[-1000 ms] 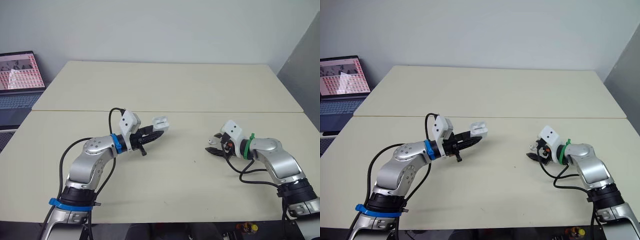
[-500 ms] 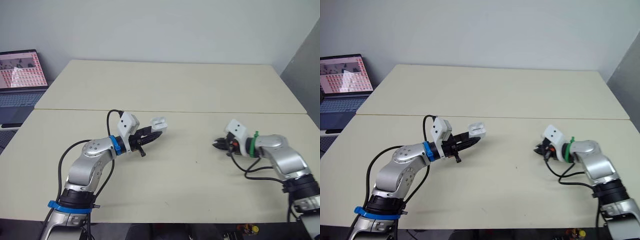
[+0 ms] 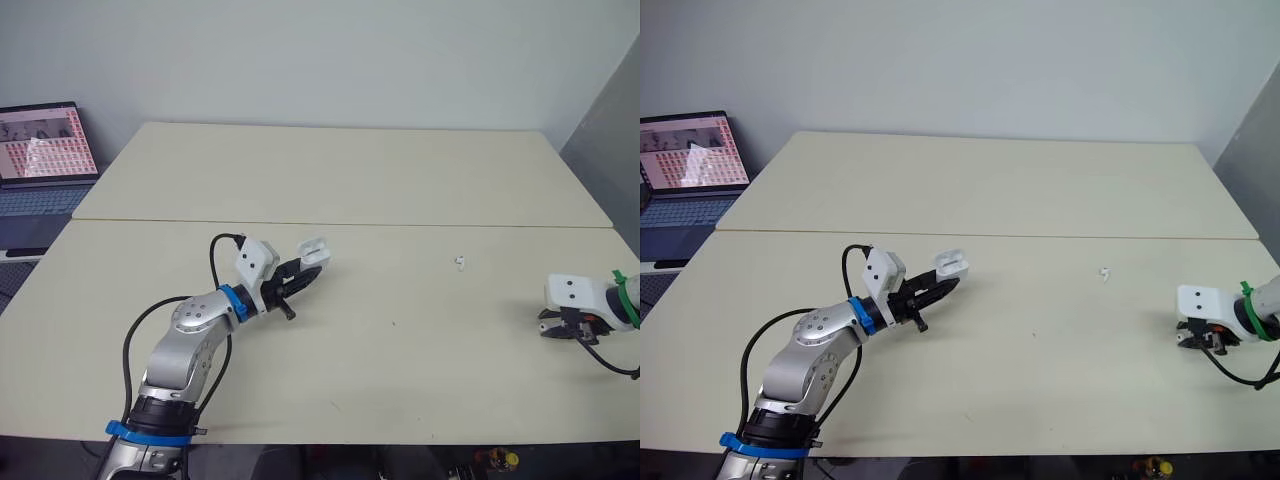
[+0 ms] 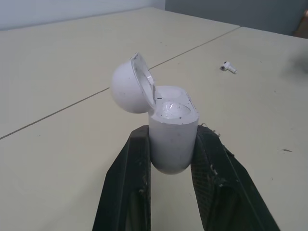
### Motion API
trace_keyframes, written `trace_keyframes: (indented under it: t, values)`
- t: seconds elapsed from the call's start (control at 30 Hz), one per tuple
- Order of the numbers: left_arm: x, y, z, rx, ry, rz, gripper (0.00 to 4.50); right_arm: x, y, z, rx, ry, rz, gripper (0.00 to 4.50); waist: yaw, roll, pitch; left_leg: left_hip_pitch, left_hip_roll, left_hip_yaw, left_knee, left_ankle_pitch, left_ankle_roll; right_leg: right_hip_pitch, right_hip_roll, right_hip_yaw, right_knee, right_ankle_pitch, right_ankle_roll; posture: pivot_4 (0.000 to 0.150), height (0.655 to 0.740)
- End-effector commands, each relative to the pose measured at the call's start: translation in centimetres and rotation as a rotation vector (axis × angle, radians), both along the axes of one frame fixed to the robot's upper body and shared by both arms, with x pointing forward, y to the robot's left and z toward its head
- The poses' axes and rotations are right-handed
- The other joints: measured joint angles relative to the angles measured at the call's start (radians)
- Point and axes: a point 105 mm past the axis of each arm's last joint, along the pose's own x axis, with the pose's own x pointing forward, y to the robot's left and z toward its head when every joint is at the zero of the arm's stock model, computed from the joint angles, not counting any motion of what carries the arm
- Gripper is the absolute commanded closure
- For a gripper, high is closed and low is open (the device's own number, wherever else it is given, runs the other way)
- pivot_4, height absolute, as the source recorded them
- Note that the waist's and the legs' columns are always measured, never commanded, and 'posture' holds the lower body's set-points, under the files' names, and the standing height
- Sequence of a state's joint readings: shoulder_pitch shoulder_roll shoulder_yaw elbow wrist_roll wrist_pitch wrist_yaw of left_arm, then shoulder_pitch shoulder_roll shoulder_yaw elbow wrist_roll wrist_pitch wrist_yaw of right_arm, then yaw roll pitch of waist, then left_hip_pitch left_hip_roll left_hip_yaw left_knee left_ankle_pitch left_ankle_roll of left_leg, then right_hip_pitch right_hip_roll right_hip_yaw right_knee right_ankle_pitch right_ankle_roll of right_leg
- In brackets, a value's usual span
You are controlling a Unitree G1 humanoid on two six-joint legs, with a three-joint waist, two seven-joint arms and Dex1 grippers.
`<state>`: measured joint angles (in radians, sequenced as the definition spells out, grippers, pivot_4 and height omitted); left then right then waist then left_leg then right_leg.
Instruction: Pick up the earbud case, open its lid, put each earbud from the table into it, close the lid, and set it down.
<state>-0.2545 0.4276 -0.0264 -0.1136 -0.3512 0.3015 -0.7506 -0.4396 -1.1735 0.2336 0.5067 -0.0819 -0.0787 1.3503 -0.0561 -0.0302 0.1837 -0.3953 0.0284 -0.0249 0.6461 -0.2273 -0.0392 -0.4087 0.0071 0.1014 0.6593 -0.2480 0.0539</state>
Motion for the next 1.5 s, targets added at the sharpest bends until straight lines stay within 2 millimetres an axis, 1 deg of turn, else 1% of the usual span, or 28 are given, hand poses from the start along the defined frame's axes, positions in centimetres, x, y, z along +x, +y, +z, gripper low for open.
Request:
trace_keyframes:
  t: [0.03,0.07,0.13,0.17,0.2,0.3,0.33,0.4,0.43,0.5,0.6,0.7,0.73,0.77,0.83,0.9,1.0,1.07,1.1,1.13,1.2,1.5]
  values:
    - [-0.4,-0.1,1.5,-0.009,-0.066,0.001,3.75,-1.3,-1.2,-1.4,-0.046,0.099,-0.014,1.7,0.005,0.0,0.0,0.0,0.0,0.0,0.0,0.0,0.0,0.0,0.0,0.0,0.0,0.0,0.0,0.15,0.74]
    - [-0.5,-0.1,1.6,-0.009,-0.065,0.003,3.75,-1.4,-1.2,-1.5,-0.046,0.108,-0.012,1.37,0.007,0.0,0.0,0.0,0.0,-0.001,0.0,0.0,0.0,0.0,0.0,-0.001,0.0,0.0,0.0,0.15,0.74]
    - [-0.6,0.0,1.6,-0.009,-0.065,0.007,3.75,-1.4,-1.1,-1.7,-0.042,0.115,-0.01,1.44,0.01,-0.001,0.0,0.0,0.0,-0.001,-0.001,0.0,0.0,0.0,0.0,-0.001,-0.001,0.001,0.002,0.15,0.74]
    - [-0.6,0.0,1.6,-0.009,-0.064,0.009,3.75,-1.4,-1.1,-1.7,-0.044,0.117,-0.007,1.6,0.011,-0.001,-0.001,0.0,0.0,-0.001,-0.001,0.0,0.0,0.0,0.0,-0.002,-0.001,0.001,0.002,0.15,0.74]
    - [-0.7,0.0,1.6,-0.009,-0.064,0.01,3.75,-1.4,-1.1,-1.7,-0.045,0.119,-0.004,1.86,0.011,-0.001,-0.001,0.0,0.0,-0.001,-0.001,0.0,0.0,0.0,0.0,-0.002,-0.001,0.001,0.002,0.15,0.74]
    - [-0.7,-0.1,1.8,-0.012,-0.065,0.012,3.75,-1.3,-0.8,-1.7,-0.034,0.12,0.005,2.89,0.011,-0.002,-0.001,0.001,0.0,-0.001,0.0,0.0,0.0,0.001,0.0,-0.001,-0.001,0.001,0.002,0.15,0.74]
    - [-0.7,-0.2,1.8,-0.012,-0.066,0.013,3.75,-1.1,-0.5,-1.6,-0.022,0.115,0.012,3.29,0.01,-0.002,-0.001,0.002,0.0,-0.001,0.0,0.0,0.0,0.003,0.0,-0.001,-0.001,0.0,0.0,0.15,0.74]
    - [-0.7,-0.2,1.9,-0.013,-0.067,0.012,3.75,-0.9,0.1,-1.4,0.001,0.106,0.028,3.93,0.008,-0.003,-0.002,0.003,0.0,0.0,0.001,0.0,0.0,0.004,0.0,0.0,-0.001,0.0,-0.001,0.15,0.74]
    - [-0.7,-0.2,2.0,-0.014,-0.068,0.011,3.75,-0.7,0.6,-1.2,0.026,0.096,0.043,4.11,0.006,-0.004,-0.002,0.004,0.0,0.0,0.001,0.0,0.0,0.004,0.0,0.0,-0.001,0.0,-0.001,0.15,0.74]
    - [-0.8,-0.3,2.0,-0.016,-0.069,0.006,3.75,-0.5,2.0,-0.7,0.091,0.098,0.076,4.11,0.002,-0.004,-0.002,0.005,0.0,0.001,0.001,0.0,0.0,0.005,0.0,0.001,-0.001,0.0,-0.001,0.15,0.74]
    - [-0.9,-0.7,2.1,-0.02,-0.074,-0.012,3.75,0.2,5.9,1.2,0.273,0.091,0.127,4.11,-0.005,-0.004,-0.002,0.005,0.0,0.0,0.0,0.0,0.0,0.004,0.0,0.001,0.0,0.0,-0.001,0.15,0.74]
    - [-0.7,-1.0,2.6,-0.039,-0.1,-0.018,3.75,1.7,12.6,5.4,0.62,0.05,0.113,4.11,-0.025,-0.002,-0.001,0.006,0.002,0.0,-0.001,0.0,0.0,0.003,0.002,0.001,0.003,0.002,0.002,0.15,0.74]
    - [-0.6,-1.1,2.7,-0.042,-0.107,-0.017,3.75,2.0,14.1,6.5,0.689,0.035,0.112,4.11,-0.027,-0.001,0.0,0.005,0.002,-0.001,-0.001,0.0,0.0,0.003,0.002,0.001,0.004,0.002,0.002,0.15,0.74]
    - [-0.4,-1.1,2.9,-0.054,-0.118,-0.009,3.75,2.5,16.2,8.0,0.788,-0.006,0.11,4.11,-0.027,0.0,0.0,0.005,0.002,-0.001,-0.001,0.0,0.0,0.002,0.002,0.001,0.005,0.002,0.002,0.15,0.74]
    - [-0.1,-1.5,3.4,-0.083,-0.14,0.003,3.75,3.6,20.6,11.8,1.035,-0.098,0.071,4.11,-0.026,0.001,0.001,0.005,0.002,-0.003,-0.001,0.0,0.0,0.002,0.003,0.0,0.005,0.002,0.002,0.15,0.74]
    - [0.2,-1.9,3.9,-0.106,-0.156,0.012,3.75,3.7,23.7,14.3,1.196,-0.147,0.051,4.11,-0.025,0.001,0.0,0.004,0.002,-0.005,0.0,0.0,0.0,0.002,0.003,-0.001,0.005,0.002,0.002,0.15,0.74]
    - [0.6,-2.5,4.6,-0.139,-0.176,0.016,3.75,3.6,27.1,16.2,1.362,-0.215,0.008,4.11,-0.012,0.001,0.0,-0.002,0.001,-0.008,0.0,0.0,0.0,0.0,0.003,-0.005,0.002,0.002,0.002,0.15,0.74]
    - [0.9,-2.9,5.1,-0.155,-0.188,0.019,3.75,3.7,28.5,16.3,1.431,-0.224,-0.047,4.11,0.001,0.001,0.0,-0.006,0.001,-0.007,-0.001,0.0,0.0,-0.004,0.002,-0.005,0.002,0.002,0.002,0.15,0.74]
    - [1.1,-3.0,5.3,-0.166,-0.193,0.021,3.75,3.8,29.0,16.0,1.442,-0.23,-0.07,4.11,0.006,0.001,0.0,-0.007,0.0,-0.007,-0.001,0.0,0.0,-0.005,0.001,-0.004,0.002,0.002,0.001,0.15,0.74]
    - [1.3,-3.2,5.6,-0.174,-0.201,0.022,3.75,4.0,29.3,15.7,1.458,-0.234,-0.099,4.11,0.01,0.001,0.0,-0.008,0.0,-0.007,-0.001,0.0,0.0,-0.006,0.001,-0.005,0.001,0.005,-0.002,0.15,0.74]
    - [1.6,-3.4,6.2,-0.189,-0.212,0.024,3.75,4.2,29.9,15.4,1.484,-0.232,-0.136,4.11,0.015,0.001,0.0,-0.009,-0.001,-0.007,-0.001,0.0,-0.001,-0.007,0.0,-0.005,0.001,0.005,-0.002,0.15,0.74]
    - [2.2,-3.6,7.0,-0.2,-0.231,0.022,3.75,4.5,31.0,14.2,1.496,-0.206,-0.187,4.11,0.001,0.001,0.0,-0.009,0.002,-0.005,-0.001,0.0,0.0,-0.011,0.003,-0.003,0.004,0.004,-0.001,0.15,0.74]
